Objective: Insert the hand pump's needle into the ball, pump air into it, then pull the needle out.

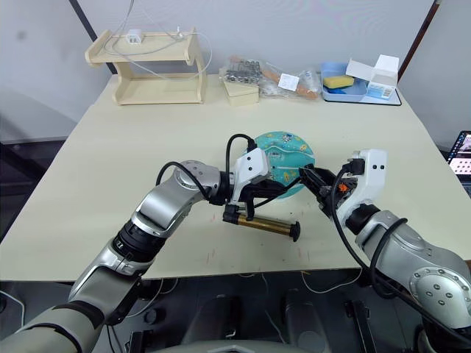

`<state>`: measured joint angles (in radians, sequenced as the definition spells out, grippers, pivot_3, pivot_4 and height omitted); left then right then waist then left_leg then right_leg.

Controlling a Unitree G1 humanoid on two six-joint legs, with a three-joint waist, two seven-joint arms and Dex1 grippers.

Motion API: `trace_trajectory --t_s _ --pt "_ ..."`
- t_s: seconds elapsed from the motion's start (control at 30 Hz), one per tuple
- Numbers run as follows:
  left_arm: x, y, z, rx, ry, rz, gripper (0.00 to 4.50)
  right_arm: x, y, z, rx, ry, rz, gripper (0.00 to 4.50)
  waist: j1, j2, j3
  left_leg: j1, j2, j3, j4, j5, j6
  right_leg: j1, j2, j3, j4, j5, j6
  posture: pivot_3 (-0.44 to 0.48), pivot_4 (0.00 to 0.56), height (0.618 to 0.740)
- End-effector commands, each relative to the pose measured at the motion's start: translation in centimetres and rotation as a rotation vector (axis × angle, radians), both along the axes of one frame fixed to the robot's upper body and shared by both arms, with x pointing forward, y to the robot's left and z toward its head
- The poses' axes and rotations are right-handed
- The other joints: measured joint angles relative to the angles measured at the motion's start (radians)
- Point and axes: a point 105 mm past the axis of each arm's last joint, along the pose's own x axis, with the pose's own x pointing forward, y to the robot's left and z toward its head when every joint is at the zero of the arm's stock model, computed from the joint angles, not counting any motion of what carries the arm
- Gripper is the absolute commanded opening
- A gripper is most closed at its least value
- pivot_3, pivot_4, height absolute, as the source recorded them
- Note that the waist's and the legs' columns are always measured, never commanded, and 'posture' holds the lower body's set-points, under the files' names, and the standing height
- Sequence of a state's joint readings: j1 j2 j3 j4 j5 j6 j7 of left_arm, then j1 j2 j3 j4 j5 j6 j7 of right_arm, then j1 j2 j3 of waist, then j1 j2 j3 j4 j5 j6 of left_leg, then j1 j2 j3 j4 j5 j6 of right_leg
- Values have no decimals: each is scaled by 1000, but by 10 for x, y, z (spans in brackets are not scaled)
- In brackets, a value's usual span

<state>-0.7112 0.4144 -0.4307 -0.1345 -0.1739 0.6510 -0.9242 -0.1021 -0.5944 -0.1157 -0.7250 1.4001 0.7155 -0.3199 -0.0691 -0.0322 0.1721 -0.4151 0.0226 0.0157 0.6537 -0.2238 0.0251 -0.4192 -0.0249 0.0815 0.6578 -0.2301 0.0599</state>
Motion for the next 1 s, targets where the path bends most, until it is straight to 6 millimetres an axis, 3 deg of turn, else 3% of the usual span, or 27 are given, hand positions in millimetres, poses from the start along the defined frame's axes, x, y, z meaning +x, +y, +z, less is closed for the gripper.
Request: trace_trajectory --t_s 0.03,0.27,0.37,0.47,0.5,0.53,0.57,0.63,0.7,0.83,1.0 --pt "-2 0 16 -40 -48 -9 0 -1 1 11 19 -46 9 429 0 0 0 0 0 0 0 0 0 0 0 0 0 0 0 0 150 740" --pt "1 1 15 -56 -33 23 0 -1 1 14 7 -54 17 411 1 0 0 0 0 0 0 0 0 0 0 0 0 0 0 0 150 740" --pt "-11 -11 27 -308 115 -103 0 1 1 15 -52 -59 22 411 1 0 0 0 0 0 0 0 0 0 0 0 0 0 0 0 150 740" --pt "-14 -7 24 -314 198 -135 0 3 1 12 -159 -55 43 411 4 0 0 -1 0 1 1 0 0 0 0 -1 0 0 0 0 150 740" --pt "-14 -5 27 -339 213 -144 673 3 2 11 -203 -57 52 411 3 0 0 -1 0 1 1 0 0 0 0 -1 0 0 0 0 150 740" --pt "-15 -3 31 -369 217 -152 855 3 2 11 -233 -58 56 411 3 0 0 -1 0 1 1 0 0 0 0 -1 0 0 0 0 150 740" --pt "-16 1 35 -390 222 -152 1318 5 0 11 -306 -62 62 411 3 0 0 -1 0 1 1 0 0 0 0 -1 0 0 0 0 150 740" --pt "-18 10 37 -405 233 -142 2495 7 -4 14 -437 -82 64 411 5 0 0 -1 0 1 1 0 0 0 0 -2 0 0 0 0 150 740" --pt "-18 26 36 -413 234 -113 2878 8 -4 19 -653 -132 106 411 1 0 0 -1 0 1 1 0 0 0 0 -1 1 0 0 0 150 740" --pt "-18 59 41 -453 232 -55 4481 6 -3 28 -933 -158 213 410 1 2 1 0 2 1 1 0 0 -3 1 0 2 -1 -3 0 150 740" --pt "-24 92 45 -468 226 6 4500 5 -4 36 -1163 -127 352 410 12 3 2 -2 6 1 0 0 0 -4 1 -2 1 -2 -5 0 150 740"
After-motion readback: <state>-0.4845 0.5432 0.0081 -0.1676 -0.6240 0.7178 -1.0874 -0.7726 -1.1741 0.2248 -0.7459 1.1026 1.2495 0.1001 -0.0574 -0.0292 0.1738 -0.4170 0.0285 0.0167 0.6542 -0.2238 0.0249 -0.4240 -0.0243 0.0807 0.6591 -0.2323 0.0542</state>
